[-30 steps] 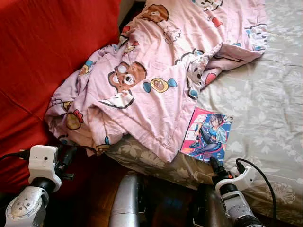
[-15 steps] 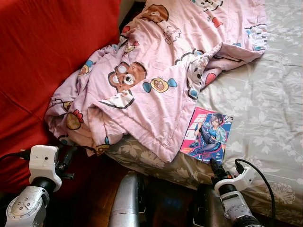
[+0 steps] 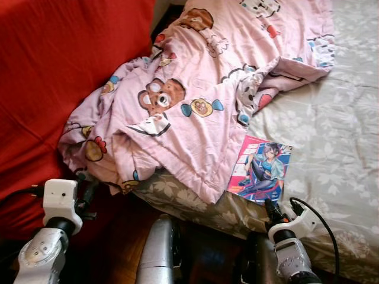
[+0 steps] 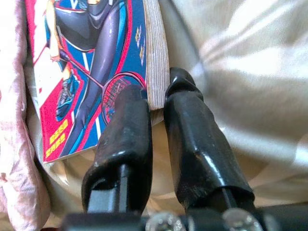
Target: Clean up the room
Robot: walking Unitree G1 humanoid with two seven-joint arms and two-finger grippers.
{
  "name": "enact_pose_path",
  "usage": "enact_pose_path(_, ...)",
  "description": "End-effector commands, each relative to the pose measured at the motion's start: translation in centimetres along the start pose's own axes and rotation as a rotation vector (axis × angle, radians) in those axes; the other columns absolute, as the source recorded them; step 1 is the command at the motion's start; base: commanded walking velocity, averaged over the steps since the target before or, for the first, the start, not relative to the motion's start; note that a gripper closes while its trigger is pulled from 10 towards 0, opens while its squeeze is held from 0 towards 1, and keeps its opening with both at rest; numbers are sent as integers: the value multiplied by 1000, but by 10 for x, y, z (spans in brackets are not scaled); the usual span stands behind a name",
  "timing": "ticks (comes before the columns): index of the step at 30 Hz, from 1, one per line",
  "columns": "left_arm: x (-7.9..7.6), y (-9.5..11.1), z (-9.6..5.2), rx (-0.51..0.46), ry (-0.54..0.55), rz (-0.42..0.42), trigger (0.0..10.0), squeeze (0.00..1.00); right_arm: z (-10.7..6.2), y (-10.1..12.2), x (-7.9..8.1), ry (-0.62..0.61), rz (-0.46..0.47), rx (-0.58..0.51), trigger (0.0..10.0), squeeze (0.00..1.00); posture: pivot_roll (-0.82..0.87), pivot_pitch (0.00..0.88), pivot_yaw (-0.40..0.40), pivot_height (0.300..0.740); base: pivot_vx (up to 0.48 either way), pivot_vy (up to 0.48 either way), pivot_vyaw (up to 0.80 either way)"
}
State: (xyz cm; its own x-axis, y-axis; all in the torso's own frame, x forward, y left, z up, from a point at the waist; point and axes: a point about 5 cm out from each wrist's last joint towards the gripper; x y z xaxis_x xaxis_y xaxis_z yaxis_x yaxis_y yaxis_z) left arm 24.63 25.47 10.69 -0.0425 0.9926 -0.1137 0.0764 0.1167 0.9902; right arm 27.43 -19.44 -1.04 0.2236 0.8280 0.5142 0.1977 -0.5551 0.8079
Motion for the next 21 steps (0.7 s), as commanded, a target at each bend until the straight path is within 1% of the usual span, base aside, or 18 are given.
enact_pose_path(1, 2, -9, -2, 21, 16, 7, 10000, 0, -4, 1, -5, -24, -30, -30, 0, 0, 216, 177, 50, 606, 0, 0, 0)
enact_pose_path(2, 1, -10, -1, 20, 17, 4, 10000, 0, -4, 2, -4, -25, -36, -40, 0, 0, 216, 177, 50, 606, 0, 0, 0)
enact_pose_path(3, 0, -11, 1, 16, 17, -1, 10000, 0, -3, 6, -3, -25, -44, -60, 0, 0, 203, 159, 44, 606, 0, 0, 0)
enact_pose_path(4, -3, -14, 4, 11, 17, -9, 10000, 0, -1, 13, 0, -15, -73, -95, 0, 0, 188, 136, 34, 606, 0, 0, 0)
enact_pose_path(6, -5, -17, 10, 6, 16, -16, 10000, 0, 2, 18, 3, -6, -94, -116, 0, 0, 178, 112, 21, 606, 0, 0, 0)
enact_pose_path(8, -6, -18, 13, -7, 27, -23, 10000, 0, 3, 23, 6, 8, -136, -135, 0, 0, 175, 94, 12, 606, 0, 0, 0)
enact_pose_path(9, -6, -18, 13, -7, 27, -23, 10000, 0, 3, 23, 6, 8, -136, -135, 0, 0, 175, 94, 12, 606, 0, 0, 0)
enact_pose_path(11, -6, -18, 17, -20, 38, -34, 10000, 0, 4, 28, 8, 18, -177, -154, 0, 0, 163, 60, -6, 606, 0, 0, 0)
enact_pose_path(12, -5, -19, 18, -28, 48, -42, 10000, 0, 3, 32, 10, 30, -224, -166, 0, 0, 150, 38, -14, 606, 0, 0, 0)
enact_pose_path(13, -5, -19, 18, -28, 48, -42, 10000, 0, 3, 32, 10, 30, -224, -166, 0, 0, 150, 38, -14, 606, 0, 0, 0)
enact_pose_path(15, -5, -24, 19, -35, 71, -67, 10000, 0, 0, 34, 13, 61, -342, -171, 0, 0, 133, 11, -23, 606, 0, 0, 0)
enact_pose_path(16, -5, -24, 19, -35, 71, -67, 10000, 0, 0, 34, 13, 61, -342, -171, 0, 0, 133, 11, -23, 606, 0, 0, 0)
enact_pose_path(17, -5, -29, 21, -34, 79, -75, 10000, 0, -1, 34, 14, 77, -403, -165, 0, 0, 120, 0, -28, 606, 0, 0, 0)
enact_pose_path(18, -5, -31, 20, -32, 89, -85, 10000, 0, -2, 36, 15, 86, -457, -165, 9216, 0, 107, 0, -33, 606, 0, 0, 0)
enact_pose_path(19, -5, -33, 20, -31, 95, -92, 10000, 0, -3, 37, 15, 91, -493, -164, 9216, 0, 103, 0, -34, 606, 0, 0, 0)
enact_pose_path(20, -6, -35, 20, -30, 101, -102, 10000, 0, -3, 38, 16, 98, -530, -161, 10000, 0, 95, 0, -35, 606, 0, 0, 0)
enact_pose_path(21, -7, -37, 19, -26, 104, -112, 10000, 0, -3, 41, 16, 105, -557, -167, 10000, 0, 83, 0, -36, 606, 0, 0, 0)
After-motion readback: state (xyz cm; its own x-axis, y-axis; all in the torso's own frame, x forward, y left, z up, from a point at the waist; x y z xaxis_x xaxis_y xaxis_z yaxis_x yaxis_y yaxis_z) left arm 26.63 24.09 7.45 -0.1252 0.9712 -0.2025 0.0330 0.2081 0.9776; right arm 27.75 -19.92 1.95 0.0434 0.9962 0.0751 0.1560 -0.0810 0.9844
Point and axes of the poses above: a point about 5 cm out from each wrist's last joint towards the gripper, its own z axis pointing out of the wrist towards the gripper, its own y axis along the axis of the wrist's last joint, x = y × z, and after that the axes turned 15 degrees about -z, right-handed
